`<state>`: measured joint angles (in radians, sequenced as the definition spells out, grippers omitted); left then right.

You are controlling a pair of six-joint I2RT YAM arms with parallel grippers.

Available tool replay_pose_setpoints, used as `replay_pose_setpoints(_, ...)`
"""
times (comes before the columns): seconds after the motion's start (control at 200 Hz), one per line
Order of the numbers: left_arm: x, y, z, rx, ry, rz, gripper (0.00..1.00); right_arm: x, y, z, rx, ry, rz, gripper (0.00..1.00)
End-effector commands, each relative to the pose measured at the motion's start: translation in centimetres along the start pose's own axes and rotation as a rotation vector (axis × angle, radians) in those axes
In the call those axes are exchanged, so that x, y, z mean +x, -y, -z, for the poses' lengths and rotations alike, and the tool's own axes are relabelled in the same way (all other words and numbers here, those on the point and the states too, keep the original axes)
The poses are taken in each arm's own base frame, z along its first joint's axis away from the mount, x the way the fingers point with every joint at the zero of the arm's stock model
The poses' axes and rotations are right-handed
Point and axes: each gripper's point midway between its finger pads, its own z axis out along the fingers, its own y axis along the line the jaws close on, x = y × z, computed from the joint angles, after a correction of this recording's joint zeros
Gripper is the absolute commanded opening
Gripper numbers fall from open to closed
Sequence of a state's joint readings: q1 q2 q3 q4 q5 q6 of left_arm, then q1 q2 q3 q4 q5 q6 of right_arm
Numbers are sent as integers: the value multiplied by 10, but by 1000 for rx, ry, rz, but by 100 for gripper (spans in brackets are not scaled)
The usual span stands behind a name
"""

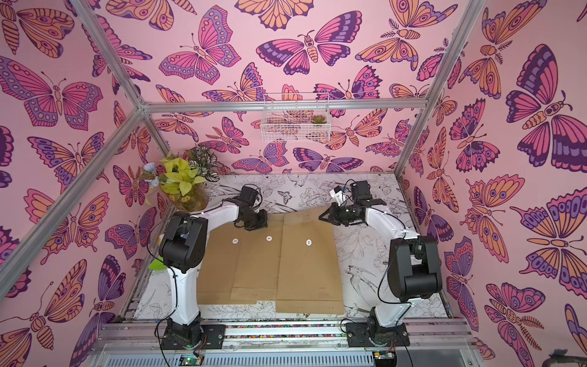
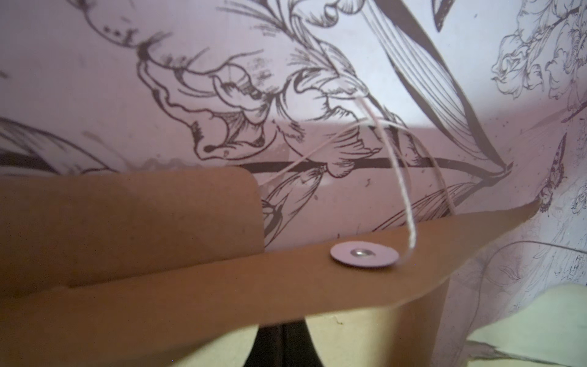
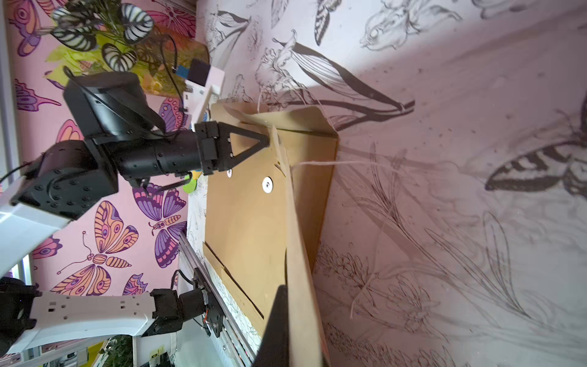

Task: Open the file bag
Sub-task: Place the file bag at the file bag.

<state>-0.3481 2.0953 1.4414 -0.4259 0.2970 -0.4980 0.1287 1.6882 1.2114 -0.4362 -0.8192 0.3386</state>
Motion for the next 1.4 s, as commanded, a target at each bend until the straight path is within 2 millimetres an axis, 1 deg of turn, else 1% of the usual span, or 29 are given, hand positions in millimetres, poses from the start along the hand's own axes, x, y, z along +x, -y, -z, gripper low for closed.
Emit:
replay_pose_setpoints(0.0, 26, -24, -18, -74, -102, 17, 0, -23, -8, -6, -34, 30, 36, 0)
replay_pose_setpoints(0.16, 29, -27, -19, -81, -108, 18, 0, -32, 1, -16, -23, 4, 30, 0)
replay_pose_setpoints(0.27, 29, -27, -20, -80, -110, 18, 0, -33, 8, -24, -25, -29, 22, 0)
replay_pose_setpoints(0.516, 30, -29, -21, -87, -113, 20, 0, -37, 19, -35, -16, -55, 27, 0)
replay_pose_setpoints(0.686, 30, -31, -20, -92, -114, 23, 0, -34, 30, -46, -17, -94, 11, 0)
replay_pose_setpoints(0.861, 29, -31, -19, -95, -112, 25, 0, -30, 38, -57, -29, -116, -7, 0)
replay_pose_setpoints(1.082, 32, -32, -20, -98, -118, 30, 0, -29, 46, -64, -30, -121, -26, 0)
replay_pose_setpoints(1.197, 28, -30, -17, -93, -110, 29, 0, -29, 50, -67, -18, -124, -29, 0)
replay_pose_setpoints(1.262, 23, -27, -10, -85, -92, 26, 0, -28, 52, -67, -7, -132, -23, 7)
replay_pose_setpoints(1.292, 19, -25, -6, -83, -79, 22, 1, -27, 54, -67, 4, -138, -22, 13)
replay_pose_setpoints(1.337, 12, -19, 2, -74, -54, 13, 6, -26, 57, -66, 21, -144, -18, 20)
replay_pose_setpoints(1.397, 4, -12, 14, -66, -22, -2, 13, -26, 61, -65, 40, -152, -13, 27)
